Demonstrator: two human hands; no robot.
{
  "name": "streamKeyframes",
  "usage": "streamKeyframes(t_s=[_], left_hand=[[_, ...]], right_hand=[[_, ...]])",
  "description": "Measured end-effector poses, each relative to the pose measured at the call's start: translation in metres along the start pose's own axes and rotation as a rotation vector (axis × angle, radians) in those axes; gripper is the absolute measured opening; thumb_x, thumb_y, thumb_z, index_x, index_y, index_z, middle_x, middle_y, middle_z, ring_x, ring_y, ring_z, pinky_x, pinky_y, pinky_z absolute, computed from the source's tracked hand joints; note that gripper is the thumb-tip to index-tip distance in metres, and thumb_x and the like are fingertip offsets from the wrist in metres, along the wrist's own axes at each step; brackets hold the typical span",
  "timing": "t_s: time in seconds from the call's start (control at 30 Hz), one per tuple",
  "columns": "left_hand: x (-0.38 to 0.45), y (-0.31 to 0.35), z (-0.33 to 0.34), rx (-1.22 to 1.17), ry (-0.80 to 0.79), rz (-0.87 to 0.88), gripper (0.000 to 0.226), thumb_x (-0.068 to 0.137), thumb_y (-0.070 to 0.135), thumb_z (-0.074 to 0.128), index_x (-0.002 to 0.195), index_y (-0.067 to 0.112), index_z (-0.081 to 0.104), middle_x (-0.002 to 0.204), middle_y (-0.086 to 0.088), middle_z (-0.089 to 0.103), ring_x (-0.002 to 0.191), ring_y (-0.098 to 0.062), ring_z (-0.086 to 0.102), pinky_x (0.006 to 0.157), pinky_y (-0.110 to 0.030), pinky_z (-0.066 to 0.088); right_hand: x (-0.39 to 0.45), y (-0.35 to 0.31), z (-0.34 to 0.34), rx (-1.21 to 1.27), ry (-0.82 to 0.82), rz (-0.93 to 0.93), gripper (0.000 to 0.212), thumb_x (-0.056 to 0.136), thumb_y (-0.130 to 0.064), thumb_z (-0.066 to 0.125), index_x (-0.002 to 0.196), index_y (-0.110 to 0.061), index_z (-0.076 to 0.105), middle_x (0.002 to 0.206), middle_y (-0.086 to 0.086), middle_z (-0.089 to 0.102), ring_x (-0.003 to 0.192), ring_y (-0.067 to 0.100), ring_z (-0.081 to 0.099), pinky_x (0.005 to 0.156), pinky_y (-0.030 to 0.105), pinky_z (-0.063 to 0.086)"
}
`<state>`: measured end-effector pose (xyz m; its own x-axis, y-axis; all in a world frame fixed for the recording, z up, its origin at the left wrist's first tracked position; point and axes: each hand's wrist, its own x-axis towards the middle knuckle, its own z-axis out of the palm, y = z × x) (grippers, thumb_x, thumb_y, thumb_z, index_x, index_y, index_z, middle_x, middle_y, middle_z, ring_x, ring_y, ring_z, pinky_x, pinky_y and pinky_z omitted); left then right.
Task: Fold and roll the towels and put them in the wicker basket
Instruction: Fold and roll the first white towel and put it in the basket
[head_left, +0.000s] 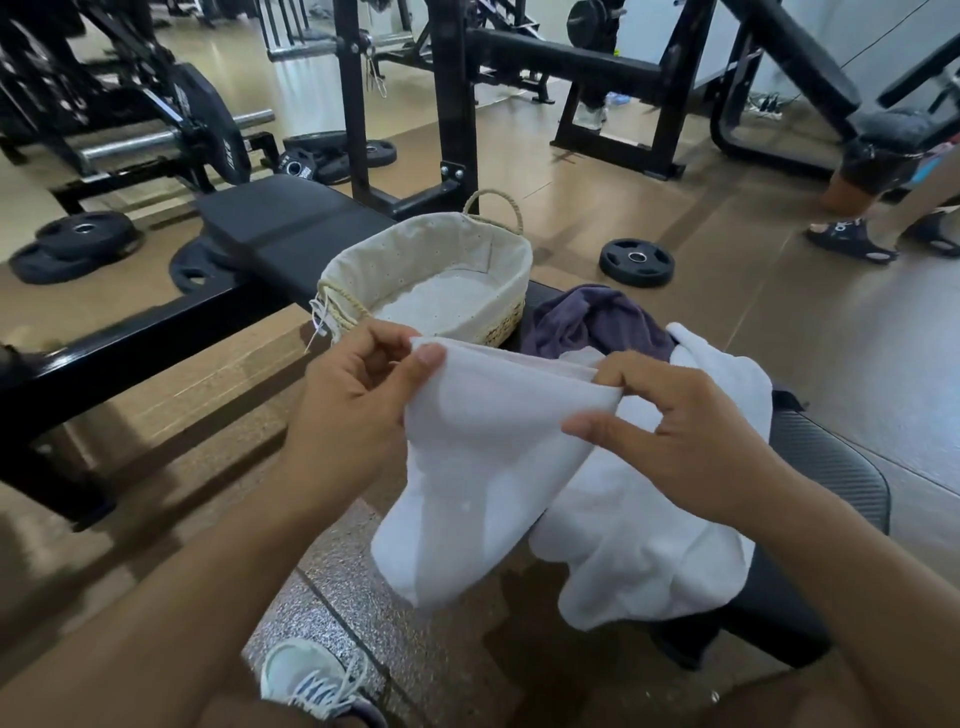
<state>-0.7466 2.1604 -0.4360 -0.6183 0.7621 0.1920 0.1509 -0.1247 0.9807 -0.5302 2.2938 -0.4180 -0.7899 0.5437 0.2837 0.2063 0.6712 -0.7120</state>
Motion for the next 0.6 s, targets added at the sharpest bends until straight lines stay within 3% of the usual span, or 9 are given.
streamKeyframes(t_s=[0.13, 0.23, 0.33, 0.4, 0.5, 0.6], left_hand=[[0.000, -0.002, -0.004, 0.033, -0.055, -0.013, 0.024, 0.081, 0.033, 0.069, 0.097, 0.015, 0.070, 0.088, -0.006, 0.075, 0.082, -0.018, 0.070, 0.073, -0.038, 0.061], [-0.002, -0.002, -0.003, 0.067, -0.063, -0.006, 0.018, 0.084, 0.031, 0.065, 0.096, 0.019, 0.070, 0.084, 0.005, 0.076, 0.077, -0.009, 0.070, 0.069, -0.025, 0.059], [-0.002, -0.003, -0.004, 0.210, -0.074, 0.027, 0.007, 0.094, 0.027, 0.063, 0.095, 0.023, 0.068, 0.081, 0.016, 0.071, 0.071, 0.003, 0.063, 0.064, -0.015, 0.052], [-0.002, -0.005, -0.003, 0.300, -0.042, 0.019, 0.008, 0.099, 0.024, 0.061, 0.094, 0.025, 0.067, 0.077, 0.013, 0.066, 0.065, 0.006, 0.058, 0.058, -0.009, 0.045], [0.001, -0.008, -0.005, 0.367, -0.049, -0.052, 0.010, 0.100, 0.031, 0.058, 0.092, 0.030, 0.065, 0.069, 0.007, 0.056, 0.053, -0.001, 0.046, 0.054, -0.018, 0.040], [-0.001, -0.006, -0.009, 0.239, -0.272, -0.131, 0.016, 0.104, 0.027, 0.053, 0.089, 0.028, 0.061, 0.064, 0.002, 0.057, 0.055, -0.014, 0.047, 0.054, -0.031, 0.039]], right_hand=[[0.001, -0.001, 0.002, 0.258, 0.160, 0.088, 0.037, 0.066, -0.037, 0.086, 0.082, -0.020, 0.057, 0.076, -0.001, 0.068, 0.071, 0.020, 0.068, 0.066, 0.037, 0.059], [0.002, -0.003, 0.000, 0.326, 0.098, 0.116, 0.047, 0.060, -0.037, 0.089, 0.096, -0.030, 0.060, 0.073, 0.000, 0.063, 0.065, 0.022, 0.059, 0.063, 0.037, 0.054], [-0.002, -0.009, 0.002, 0.260, 0.010, 0.095, 0.047, 0.065, -0.036, 0.089, 0.103, -0.032, 0.062, 0.078, 0.005, 0.065, 0.068, 0.023, 0.062, 0.066, 0.039, 0.056], [-0.006, -0.017, 0.009, 0.242, -0.035, 0.061, 0.043, 0.071, -0.027, 0.090, 0.103, -0.035, 0.062, 0.083, 0.004, 0.066, 0.071, 0.020, 0.065, 0.068, 0.041, 0.057], [-0.013, -0.030, 0.022, 0.225, -0.189, 0.031, 0.041, 0.080, -0.019, 0.085, 0.108, -0.037, 0.061, 0.094, -0.003, 0.068, 0.080, 0.019, 0.069, 0.071, 0.040, 0.058], [-0.014, -0.039, 0.024, 0.291, -0.523, 0.092, 0.033, 0.087, -0.016, 0.079, 0.114, -0.027, 0.063, 0.104, -0.008, 0.074, 0.091, 0.013, 0.073, 0.083, 0.036, 0.059]])
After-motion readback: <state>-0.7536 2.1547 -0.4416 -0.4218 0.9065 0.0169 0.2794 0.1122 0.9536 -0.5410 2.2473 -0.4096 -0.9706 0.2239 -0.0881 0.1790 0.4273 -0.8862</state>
